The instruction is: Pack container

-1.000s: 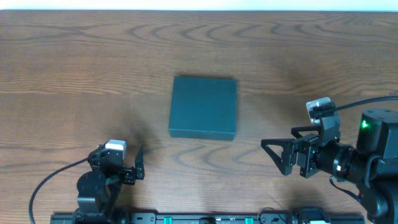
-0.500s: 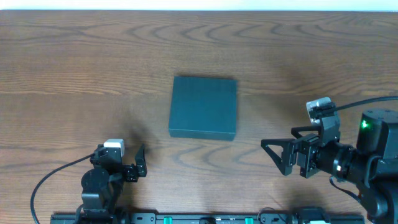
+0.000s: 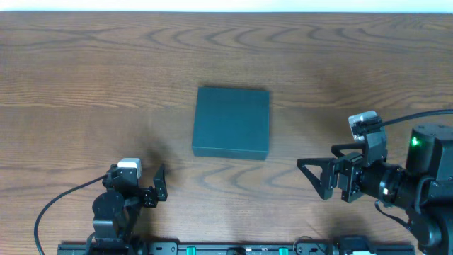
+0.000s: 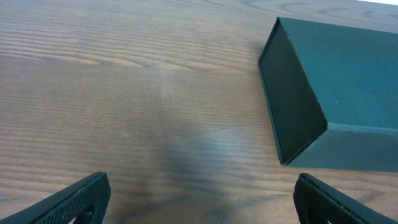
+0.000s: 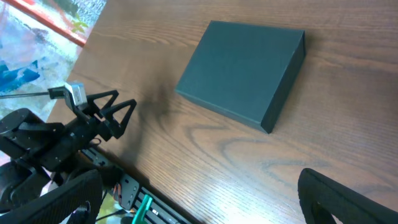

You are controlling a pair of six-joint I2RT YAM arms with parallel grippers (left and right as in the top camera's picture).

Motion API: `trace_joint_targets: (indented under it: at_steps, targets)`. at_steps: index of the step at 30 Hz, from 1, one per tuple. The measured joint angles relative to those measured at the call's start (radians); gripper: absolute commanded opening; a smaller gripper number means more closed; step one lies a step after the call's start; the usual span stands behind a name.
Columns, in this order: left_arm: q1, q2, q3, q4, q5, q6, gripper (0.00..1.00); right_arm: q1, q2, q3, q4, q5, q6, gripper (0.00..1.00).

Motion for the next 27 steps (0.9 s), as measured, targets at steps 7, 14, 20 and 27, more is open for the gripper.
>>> trace_joint_targets:
  at_steps: [7,14,20,27]
  targets:
    - [0.0,0.0,0.0,0.0,0.0,0.0,0.95,0.0,0.0,0.0,0.0,0.002,0.0,0.99]
    - [0.0,0.0,0.0,0.0,0.0,0.0,0.95,0.0,-0.01,-0.011,0.039,0.141,-0.002,0.99]
    - [0.0,0.0,0.0,0.0,0.0,0.0,0.95,0.0,-0.158,-0.217,0.26,0.266,-0.057,0.99]
    - [0.0,-0.001,0.0,0.001,0.0,0.0,0.95,0.0,-0.414,-0.595,0.503,0.344,-0.094,0.99]
